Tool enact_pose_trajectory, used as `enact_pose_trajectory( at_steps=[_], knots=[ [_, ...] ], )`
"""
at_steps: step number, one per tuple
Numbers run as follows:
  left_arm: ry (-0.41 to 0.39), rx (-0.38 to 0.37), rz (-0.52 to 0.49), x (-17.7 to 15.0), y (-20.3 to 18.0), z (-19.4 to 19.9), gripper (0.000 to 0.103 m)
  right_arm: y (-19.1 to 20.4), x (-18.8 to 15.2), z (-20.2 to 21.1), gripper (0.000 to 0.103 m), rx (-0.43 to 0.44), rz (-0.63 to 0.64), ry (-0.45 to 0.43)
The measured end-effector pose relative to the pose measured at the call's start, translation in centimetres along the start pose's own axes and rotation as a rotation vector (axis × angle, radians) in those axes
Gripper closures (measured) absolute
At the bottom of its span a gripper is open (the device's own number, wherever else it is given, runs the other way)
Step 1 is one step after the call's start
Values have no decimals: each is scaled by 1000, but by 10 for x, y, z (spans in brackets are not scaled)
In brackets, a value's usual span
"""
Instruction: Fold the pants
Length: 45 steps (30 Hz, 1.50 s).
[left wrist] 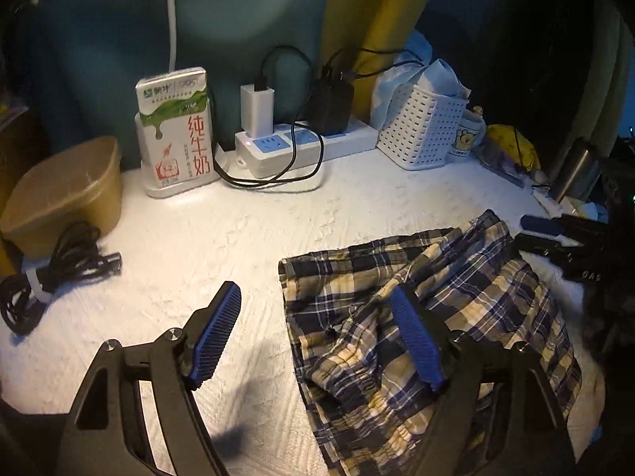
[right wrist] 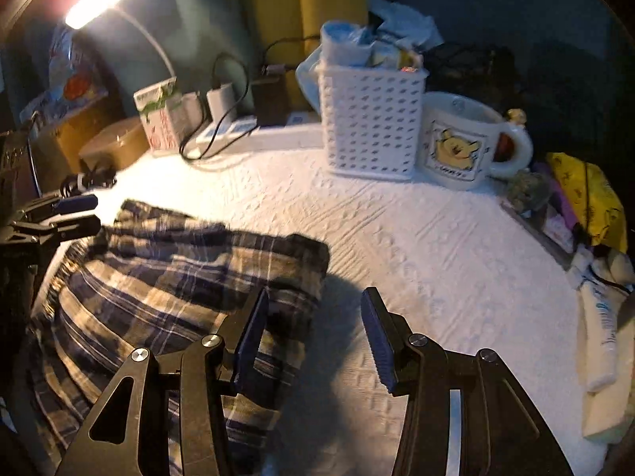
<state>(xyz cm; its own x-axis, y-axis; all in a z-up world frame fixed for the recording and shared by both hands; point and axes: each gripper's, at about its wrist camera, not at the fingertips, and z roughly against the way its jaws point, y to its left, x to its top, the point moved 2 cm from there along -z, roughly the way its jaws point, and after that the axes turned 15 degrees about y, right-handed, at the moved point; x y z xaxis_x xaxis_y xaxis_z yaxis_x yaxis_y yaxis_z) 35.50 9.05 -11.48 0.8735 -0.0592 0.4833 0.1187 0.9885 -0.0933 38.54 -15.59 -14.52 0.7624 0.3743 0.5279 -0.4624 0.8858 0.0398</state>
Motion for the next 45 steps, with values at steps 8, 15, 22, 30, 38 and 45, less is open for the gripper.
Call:
enact_pose_trajectory(
  at_steps=[8,15,22,30,38,45],
  knots=[
    [54,-21,-16,-3,-3,-21,24,-9,2,-4,46,3,-43,-3],
    [96,-37,-4,-7,-2,-36,24,-5,7,-17,26,27,-41,4],
    [85,-8,-46,-8,-9,-43,26,-1,9,-34,26,88,-37,26],
    [81,-38,-119,-8,-27,-43,70,1,18,-41,33,190,-42,26],
    [34,8,-165,-12,-38,-29,86,20,18,-39,78,209,40,10],
    [-93,23,-165,-18,-49,18,87,39,13,-14,85,146,81,-42]
  ],
)
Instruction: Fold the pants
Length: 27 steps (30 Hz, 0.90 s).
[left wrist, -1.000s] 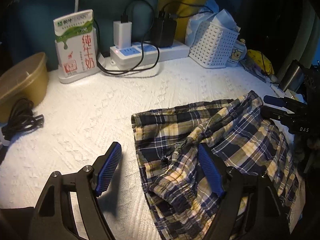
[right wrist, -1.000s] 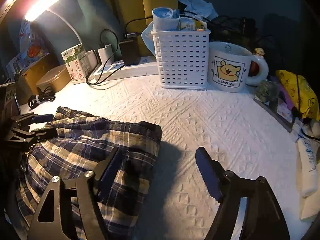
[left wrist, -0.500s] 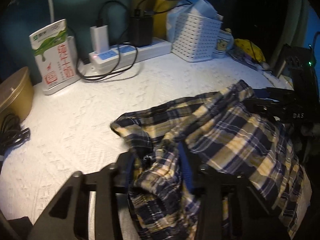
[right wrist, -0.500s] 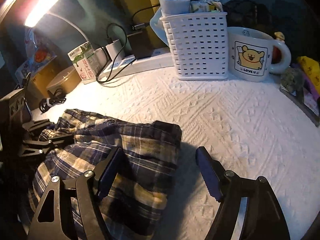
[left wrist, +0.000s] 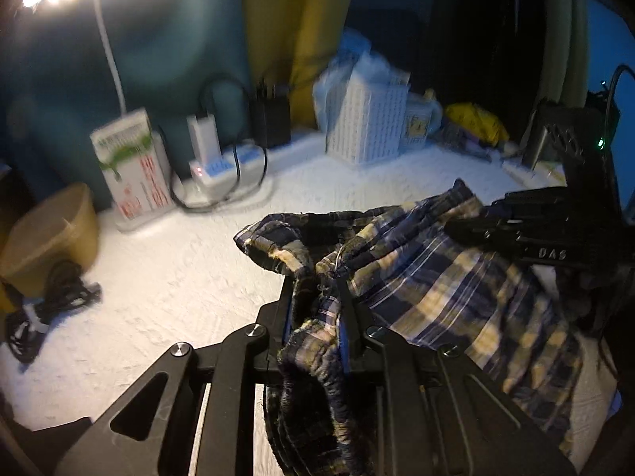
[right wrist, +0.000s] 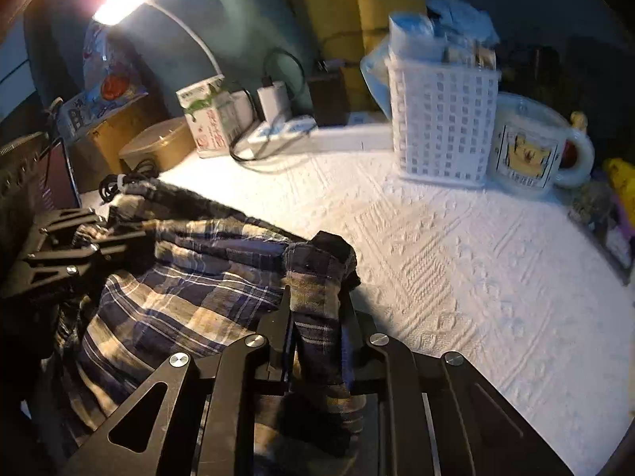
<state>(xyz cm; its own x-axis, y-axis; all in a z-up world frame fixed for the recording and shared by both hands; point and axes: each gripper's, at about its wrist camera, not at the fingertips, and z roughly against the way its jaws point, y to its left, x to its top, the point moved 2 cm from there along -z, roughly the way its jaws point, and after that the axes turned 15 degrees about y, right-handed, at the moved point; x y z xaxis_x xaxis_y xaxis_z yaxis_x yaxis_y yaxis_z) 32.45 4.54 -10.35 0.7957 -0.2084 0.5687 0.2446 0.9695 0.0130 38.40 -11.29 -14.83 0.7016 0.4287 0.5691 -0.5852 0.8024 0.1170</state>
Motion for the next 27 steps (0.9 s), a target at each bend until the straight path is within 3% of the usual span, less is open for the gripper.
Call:
enact_pose_trajectory(
  at_steps=[11,21,27],
  knots=[
    [-209,69,-15,-16,-21,93,88,52,-10,107,85,-132,102,-221],
    [-367,135,-28,-39,-30,182,88,114,-29,195,85,-170,185,-406],
    [-447,196,-20,-62,-26,232,88,150,-37,224,85,-155,227,-475]
  ],
)
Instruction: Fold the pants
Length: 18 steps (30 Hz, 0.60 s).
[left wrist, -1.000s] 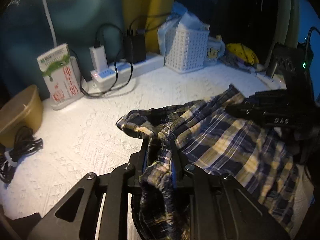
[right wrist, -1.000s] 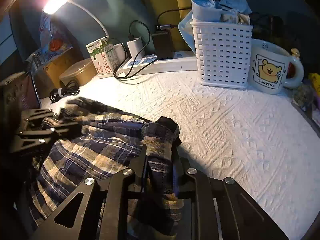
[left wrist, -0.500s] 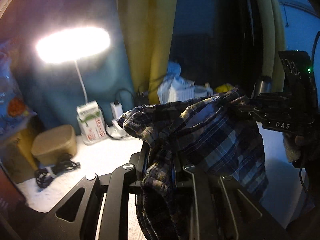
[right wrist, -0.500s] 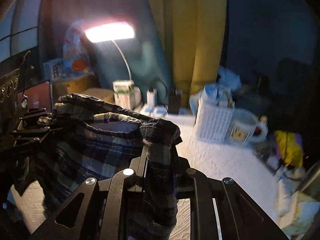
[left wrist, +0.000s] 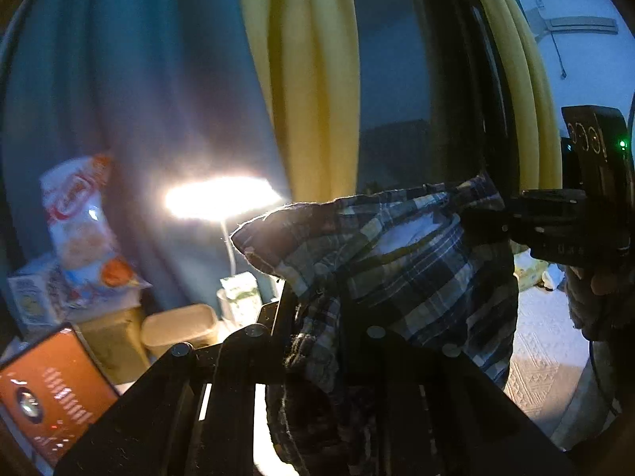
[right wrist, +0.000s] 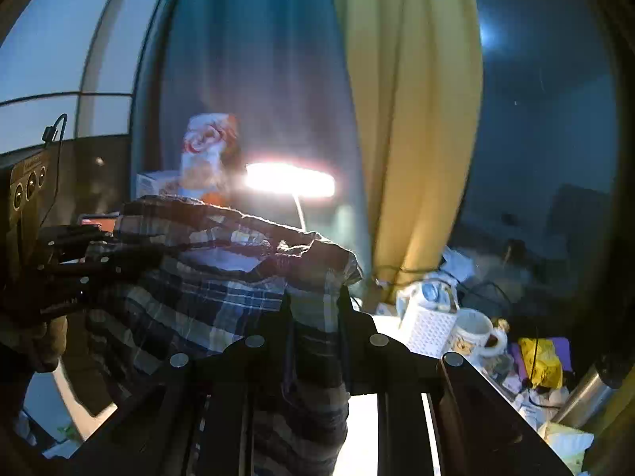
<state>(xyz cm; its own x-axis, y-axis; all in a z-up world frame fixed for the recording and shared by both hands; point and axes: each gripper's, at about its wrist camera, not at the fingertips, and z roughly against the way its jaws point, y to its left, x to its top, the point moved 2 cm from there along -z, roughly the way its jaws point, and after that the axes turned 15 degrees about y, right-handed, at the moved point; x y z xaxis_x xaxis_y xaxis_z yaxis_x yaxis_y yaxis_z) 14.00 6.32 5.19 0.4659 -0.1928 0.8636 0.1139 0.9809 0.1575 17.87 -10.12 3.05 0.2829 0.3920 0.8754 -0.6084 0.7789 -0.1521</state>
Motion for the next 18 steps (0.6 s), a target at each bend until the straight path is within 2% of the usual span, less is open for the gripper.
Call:
enact_pose_trajectory(
  at_steps=[9,14,18],
  knots=[
    [-27,104,18,-24,23,64,88,64,3,38,85,63,58,-77],
    [12,168,35,-48,37,81,87,100,-1,40,85,127,73,-80],
    [51,201,60,-66,54,87,88,126,-4,26,85,186,78,-55]
  ],
)
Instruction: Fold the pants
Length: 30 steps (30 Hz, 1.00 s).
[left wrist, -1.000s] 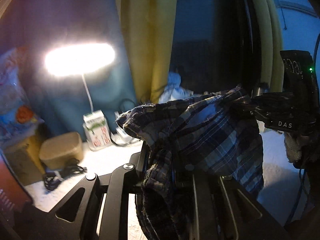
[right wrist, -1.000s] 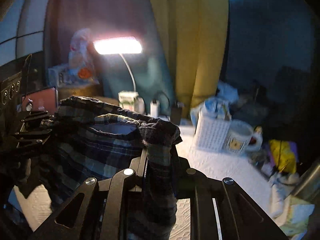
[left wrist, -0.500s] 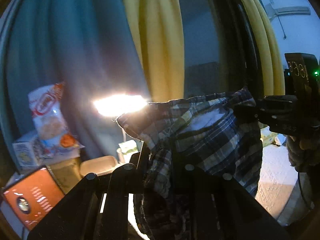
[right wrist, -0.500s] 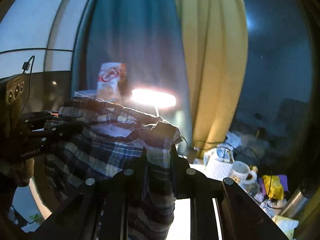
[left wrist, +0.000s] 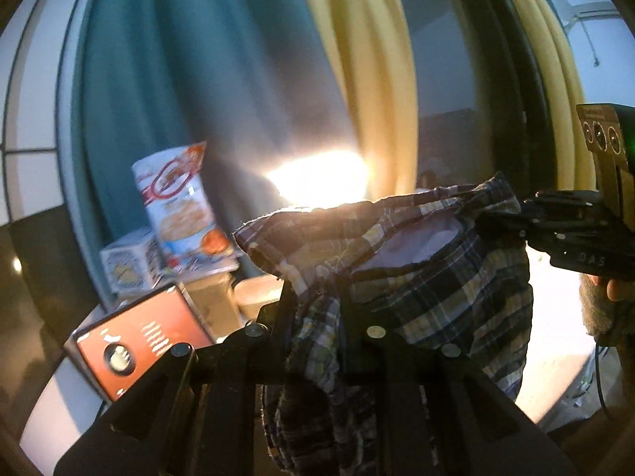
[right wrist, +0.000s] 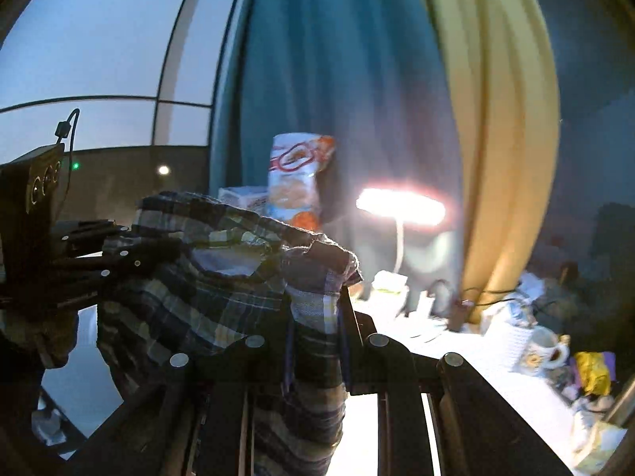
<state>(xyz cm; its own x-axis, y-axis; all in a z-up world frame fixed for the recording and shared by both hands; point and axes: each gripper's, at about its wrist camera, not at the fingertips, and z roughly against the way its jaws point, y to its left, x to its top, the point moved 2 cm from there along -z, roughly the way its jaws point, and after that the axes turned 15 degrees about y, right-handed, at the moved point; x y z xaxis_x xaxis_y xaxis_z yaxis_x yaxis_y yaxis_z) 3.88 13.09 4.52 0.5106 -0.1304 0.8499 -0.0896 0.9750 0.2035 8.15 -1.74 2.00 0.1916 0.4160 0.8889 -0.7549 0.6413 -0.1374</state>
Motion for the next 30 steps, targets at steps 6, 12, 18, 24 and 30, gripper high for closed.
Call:
enact_pose_trajectory(
  at_steps=[6,12,18,24,30],
  knots=[
    [86,14,58,-20,32,-27,87,15,-4,-51,85,47,-14,71],
    [183,6,93,-32,48,-82,87,1,-9,-110,85,54,-53,156],
    [256,-18,131,-36,61,-129,87,-14,-12,-160,85,60,-94,224],
    [335,-44,167,-46,70,-176,87,-27,-20,-209,85,78,-127,300],
    [411,-77,205,-55,75,-218,87,-46,-36,-251,85,103,-183,375]
  ],
)
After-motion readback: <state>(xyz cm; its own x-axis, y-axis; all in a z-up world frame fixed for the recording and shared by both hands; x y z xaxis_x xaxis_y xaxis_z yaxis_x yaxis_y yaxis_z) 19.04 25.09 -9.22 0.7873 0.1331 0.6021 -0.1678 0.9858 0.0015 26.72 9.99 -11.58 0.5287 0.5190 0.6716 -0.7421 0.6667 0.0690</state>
